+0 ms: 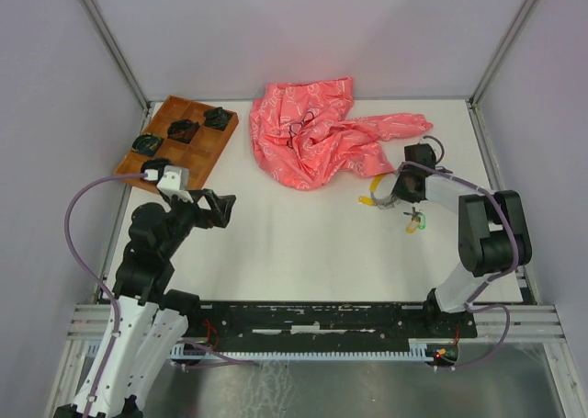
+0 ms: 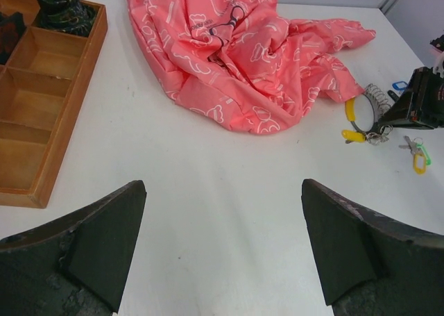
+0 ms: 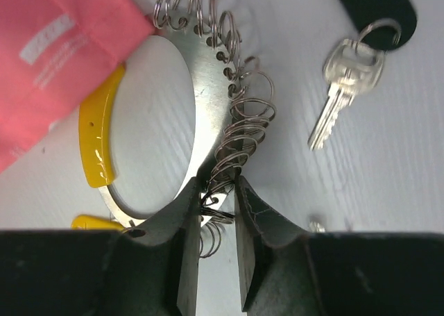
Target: Put the keys on the keyring
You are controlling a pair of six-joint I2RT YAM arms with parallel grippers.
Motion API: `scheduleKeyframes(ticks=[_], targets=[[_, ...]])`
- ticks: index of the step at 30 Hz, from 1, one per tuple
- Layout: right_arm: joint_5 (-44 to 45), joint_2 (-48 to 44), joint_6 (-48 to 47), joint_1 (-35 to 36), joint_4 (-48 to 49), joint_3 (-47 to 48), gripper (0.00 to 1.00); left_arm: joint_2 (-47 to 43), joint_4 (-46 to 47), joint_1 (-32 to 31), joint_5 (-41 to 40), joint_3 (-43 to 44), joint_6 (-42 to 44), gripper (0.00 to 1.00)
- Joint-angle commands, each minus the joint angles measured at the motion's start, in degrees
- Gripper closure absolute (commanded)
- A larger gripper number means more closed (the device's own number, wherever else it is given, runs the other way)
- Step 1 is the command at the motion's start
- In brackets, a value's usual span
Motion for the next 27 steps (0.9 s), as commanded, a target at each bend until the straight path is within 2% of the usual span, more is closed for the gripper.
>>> scheduleKeyframes(ticks=[1, 8, 17, 22, 27], targets=[[-2.08, -6.36, 0.89, 2.52, -1.92, -5.58, 0.73, 1.31, 2.90, -0.14, 3.90, 0.34, 3.21, 0.01], [-4.70, -15.32, 5.10, 9.23, -0.88, -12.85, 0.72, 3.63, 2.55, -0.17, 7.13, 1.26, 0.04, 0.03], [-3.16, -21.62, 9.69, 20.72, -0.09, -16.12, 0.71, 7.32, 1.53, -0.53, 12.34, -0.81, -11.53, 0.10], [-3.66, -20.56, 8.37, 24.80, -0.91, -15.66, 0.69, 7.97, 5.99, -3.48, 12.71, -4.26, -16.72, 0.12], [-1.61, -22.01, -0.21, 25.68, -7.93, -10.67, 0.57, 9.88, 10.82, -8.53, 10.80, -7.29, -20.25, 0.13]])
